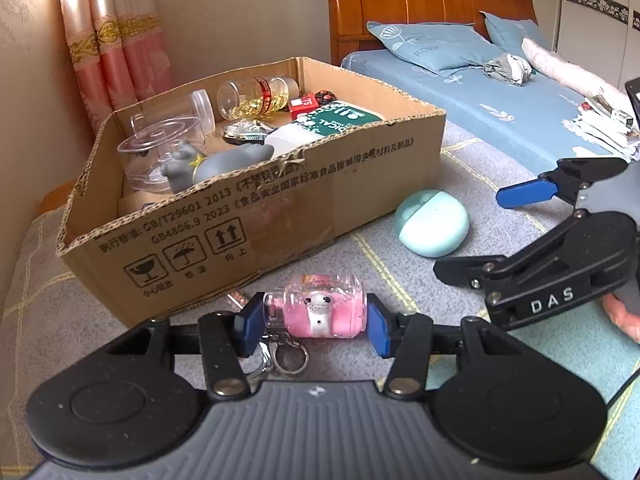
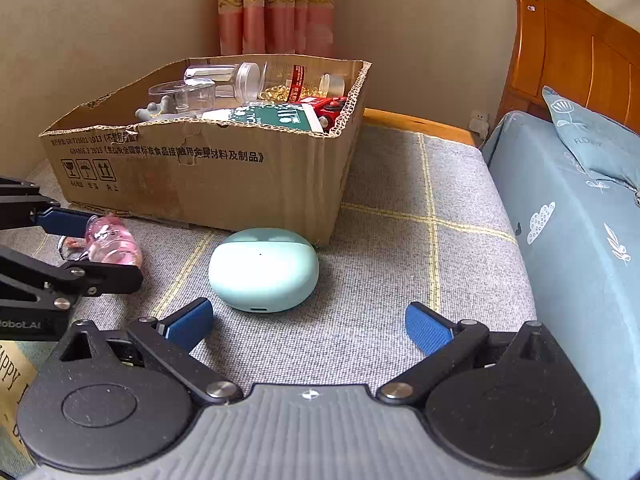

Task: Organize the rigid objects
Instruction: 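Grasp the mint-green oval case with the right tool while the left lifts the pink keychain, then drop the pink keychain into the box from the left tool while the right carries the mint case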

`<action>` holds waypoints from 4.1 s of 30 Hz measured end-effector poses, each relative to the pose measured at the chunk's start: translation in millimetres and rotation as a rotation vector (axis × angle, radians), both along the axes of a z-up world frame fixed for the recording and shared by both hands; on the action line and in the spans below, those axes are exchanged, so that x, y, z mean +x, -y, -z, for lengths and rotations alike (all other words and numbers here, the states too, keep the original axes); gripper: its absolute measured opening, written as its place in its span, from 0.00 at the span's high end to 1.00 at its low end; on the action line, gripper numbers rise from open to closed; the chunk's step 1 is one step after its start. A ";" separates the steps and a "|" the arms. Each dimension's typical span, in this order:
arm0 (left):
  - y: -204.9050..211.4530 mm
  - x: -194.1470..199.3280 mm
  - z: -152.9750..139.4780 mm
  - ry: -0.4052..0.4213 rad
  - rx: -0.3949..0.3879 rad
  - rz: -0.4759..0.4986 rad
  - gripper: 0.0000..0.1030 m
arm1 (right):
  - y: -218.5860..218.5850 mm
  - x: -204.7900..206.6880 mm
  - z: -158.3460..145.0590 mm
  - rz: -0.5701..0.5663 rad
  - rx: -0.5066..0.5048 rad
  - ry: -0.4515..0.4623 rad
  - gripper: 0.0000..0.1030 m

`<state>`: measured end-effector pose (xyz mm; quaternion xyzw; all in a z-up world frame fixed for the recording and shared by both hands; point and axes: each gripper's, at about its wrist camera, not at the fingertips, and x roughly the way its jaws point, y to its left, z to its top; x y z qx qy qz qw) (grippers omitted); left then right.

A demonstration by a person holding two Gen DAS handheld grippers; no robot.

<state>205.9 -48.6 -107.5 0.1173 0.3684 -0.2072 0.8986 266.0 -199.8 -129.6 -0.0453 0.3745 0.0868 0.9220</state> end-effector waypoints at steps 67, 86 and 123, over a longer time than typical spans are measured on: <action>-15.5 -41.7 -66.9 -0.084 0.113 0.090 0.52 | -18.6 -23.9 -55.1 -0.304 -0.031 -0.092 0.36; 11.7 37.5 -143.5 0.056 0.096 0.121 0.52 | -14.5 -34.7 -107.5 -0.340 -0.018 -0.007 0.36; -56.2 -12.6 -110.0 0.191 -0.044 -0.218 0.01 | -21.2 64.2 -147.3 -0.239 -0.047 -0.001 0.36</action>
